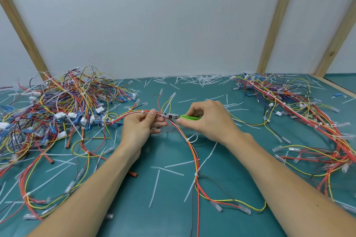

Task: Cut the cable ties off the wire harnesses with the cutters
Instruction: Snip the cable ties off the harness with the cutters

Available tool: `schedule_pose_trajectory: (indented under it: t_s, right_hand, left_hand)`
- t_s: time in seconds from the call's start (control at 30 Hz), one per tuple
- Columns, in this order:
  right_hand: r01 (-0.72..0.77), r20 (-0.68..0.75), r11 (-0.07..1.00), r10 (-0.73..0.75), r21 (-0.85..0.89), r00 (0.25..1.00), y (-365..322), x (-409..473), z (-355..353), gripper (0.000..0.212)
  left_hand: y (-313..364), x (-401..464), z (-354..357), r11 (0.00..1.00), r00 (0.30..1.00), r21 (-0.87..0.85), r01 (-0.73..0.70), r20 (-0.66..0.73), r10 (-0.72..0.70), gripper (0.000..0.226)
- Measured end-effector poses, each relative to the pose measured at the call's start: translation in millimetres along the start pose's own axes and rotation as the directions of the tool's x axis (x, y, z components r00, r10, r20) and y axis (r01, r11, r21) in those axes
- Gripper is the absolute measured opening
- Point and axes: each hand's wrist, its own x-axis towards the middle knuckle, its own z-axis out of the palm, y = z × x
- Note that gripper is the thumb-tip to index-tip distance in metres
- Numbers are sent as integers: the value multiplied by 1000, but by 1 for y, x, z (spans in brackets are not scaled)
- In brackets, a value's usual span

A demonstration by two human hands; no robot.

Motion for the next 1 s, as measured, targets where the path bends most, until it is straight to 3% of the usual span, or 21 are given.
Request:
schedule_pose_trajectory:
  t_s: [0.3,0.43,0.53,0.7,0.83,0.93,1.0]
  right_hand:
    - [-24,-37,1000,23,-9,999,-1,-2,4,46]
    - [-164,-98,948,197,271,975,-7,2,6,40]
    - [-322,40,792,354,519,934,-9,6,-3,52]
    - [-427,262,626,342,653,903,-3,5,-8,51]
    - [-450,381,647,254,616,889,0,3,-11,48]
    - [-427,416,707,203,564,886,0,0,-8,22]
    - [-408,407,716,188,566,894,-2,0,-5,17]
  left_hand:
    - [1,0,1,1000,1000,-16,7,-10,-7,26]
    - [2,0,0,999,1000,-33,15,-15,-15,27]
    - [3,-1,0,998,1000,-51,22,-14,-22,27]
    - [5,1,-2,993,1000,-117,11,-23,-14,26]
    - [5,3,-5,980,996,-199,-22,-87,5,23]
    - [4,5,-8,968,990,-247,-50,-139,16,21]
    - [4,5,-8,965,989,-254,-60,-149,23,22]
